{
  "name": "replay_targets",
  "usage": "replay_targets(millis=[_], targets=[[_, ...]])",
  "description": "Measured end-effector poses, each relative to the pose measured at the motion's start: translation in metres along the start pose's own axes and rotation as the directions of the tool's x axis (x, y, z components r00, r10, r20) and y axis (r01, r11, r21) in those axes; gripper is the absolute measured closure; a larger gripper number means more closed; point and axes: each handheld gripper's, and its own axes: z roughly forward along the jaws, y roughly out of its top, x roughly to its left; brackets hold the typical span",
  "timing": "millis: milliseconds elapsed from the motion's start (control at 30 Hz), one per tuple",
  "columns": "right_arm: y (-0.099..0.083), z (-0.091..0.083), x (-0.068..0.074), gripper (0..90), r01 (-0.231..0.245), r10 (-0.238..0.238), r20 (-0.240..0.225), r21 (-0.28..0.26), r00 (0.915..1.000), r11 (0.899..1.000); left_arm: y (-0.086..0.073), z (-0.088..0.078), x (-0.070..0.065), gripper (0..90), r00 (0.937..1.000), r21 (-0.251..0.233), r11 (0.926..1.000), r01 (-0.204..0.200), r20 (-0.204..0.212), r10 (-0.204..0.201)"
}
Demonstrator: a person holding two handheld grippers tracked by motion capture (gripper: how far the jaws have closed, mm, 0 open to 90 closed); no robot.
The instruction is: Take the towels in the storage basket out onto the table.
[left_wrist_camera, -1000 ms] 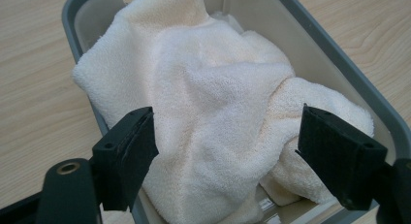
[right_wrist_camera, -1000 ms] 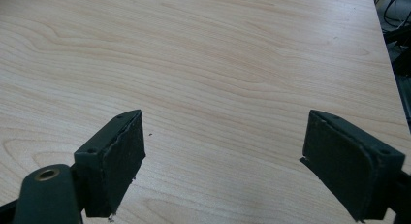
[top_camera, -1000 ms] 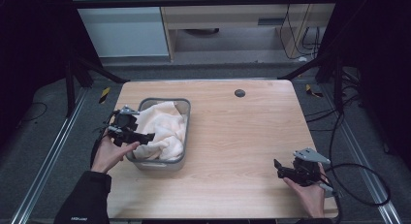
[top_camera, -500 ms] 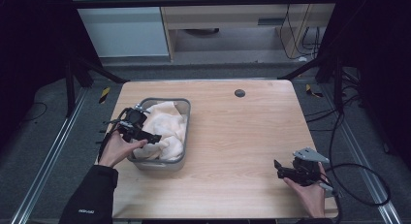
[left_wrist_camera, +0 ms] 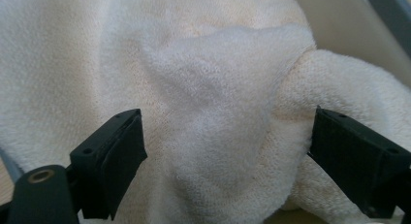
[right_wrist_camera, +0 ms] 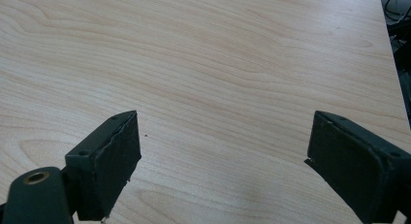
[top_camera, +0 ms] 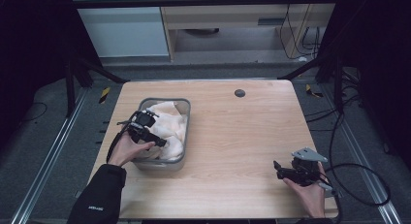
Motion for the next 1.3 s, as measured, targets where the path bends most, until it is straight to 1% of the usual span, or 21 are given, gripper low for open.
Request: replay_targets(millis=[100,167,233,300,400,567,667,700,733,800,867,967,1000,1033,1100,1133,1300], targets=[[0.0,0.0,0.0,11.3,0.001,-0.001,-0.005,0.002,1.0,1.0,-0.001,0.004,0.001,11.2,1.0,0.005,1.0,0.001,0.002,-0.001],[0.0,0.001,0.0,11.1,0.0,0.0,-0.003,0.004,1.0,1.0,-0.001,0.006,0.001,11.7,1.0,0.008,1.0,-0.002,-0.004,0.002],[0.0,0.001,0.0,10.9,0.002,-0.002,-0.004,0.007,1.0,1.0,-0.001,0.009,0.0,11.8,0.9999,0.011,0.9999,0.005,-0.01,-0.005],[0.0,0.001,0.0,10.9,0.002,-0.002,-0.005,0.009,1.0,1.0,-0.002,0.012,0.0,12.6,1.0,0.015,0.9999,0.004,-0.008,-0.004],[0.0,0.001,0.0,10.7,0.005,-0.005,-0.007,0.012,1.0,1.0,-0.002,0.014,0.001,15.7,0.9997,0.013,0.9996,0.023,0.006,-0.023],[0.0,0.001,0.0,10.7,0.002,-0.002,-0.006,0.013,1.0,1.0,-0.002,0.018,0.0,20.6,0.9994,0.018,0.9993,0.033,-0.001,-0.033],[0.0,0.001,0.0,10.6,0.002,-0.002,-0.007,0.014,1.0,1.0,-0.003,0.02,0.0,25.9,0.9993,0.018,0.9991,0.038,-0.002,-0.038],[0.0,0.001,0.0,10.6,-0.004,0.004,-0.008,0.015,1.0,1.0,-0.003,0.021,-0.001,25.9,0.999,0.017,0.9989,0.044,-0.004,-0.044],[0.0,0.001,0.0,10.6,-0.005,0.005,-0.009,0.014,0.9999,1.0,-0.004,0.023,-0.002,30.9,0.9988,0.013,0.9988,0.048,-0.009,-0.048],[0.0,0.001,0.0,10.6,-0.005,0.005,-0.01,0.015,0.9999,1.0,-0.005,0.025,-0.003,34.8,0.9984,0.014,0.9984,0.055,-0.012,-0.055],[0.0,0.001,0.0,10.6,0.0,0.0,-0.01,0.015,1.0,1.0,-0.006,0.026,-0.004,40.2,0.9974,0.016,0.9973,0.071,-0.014,-0.071],[0.0,0.001,0.0,10.6,0.001,-0.001,-0.011,0.017,0.9999,1.0,-0.005,0.026,-0.002,45.5,0.9955,0.023,0.9953,0.094,-0.012,-0.094],[0.0,0.001,0.0,10.6,0.001,-0.001,-0.011,0.018,0.9999,1.0,-0.005,0.026,-0.002,48.0,0.9955,0.023,0.9953,0.094,-0.012,-0.094],[0.0,0.001,0.0,10.6,0.002,-0.002,-0.013,0.018,0.9999,1.0,-0.005,0.026,-0.002,50.2,0.9943,0.029,0.9939,0.106,-0.015,-0.106],[0.0,0.001,0.0,10.6,0.003,-0.003,-0.014,0.02,0.9999,1.0,-0.005,0.026,-0.002,51.5,0.9937,0.03,0.9933,0.112,-0.018,-0.111],[0.0,0.002,0.0,10.6,0.0,0.0,-0.018,0.022,0.9998,1.0,-0.004,0.026,-0.003,55.4,0.9933,0.033,0.9931,0.113,-0.027,-0.112],[0.0,0.002,0.0,10.6,0.0,0.001,-0.019,0.024,0.9998,1.0,-0.003,0.024,-0.004,64.1,0.9916,0.037,0.9917,0.123,-0.045,-0.121]])
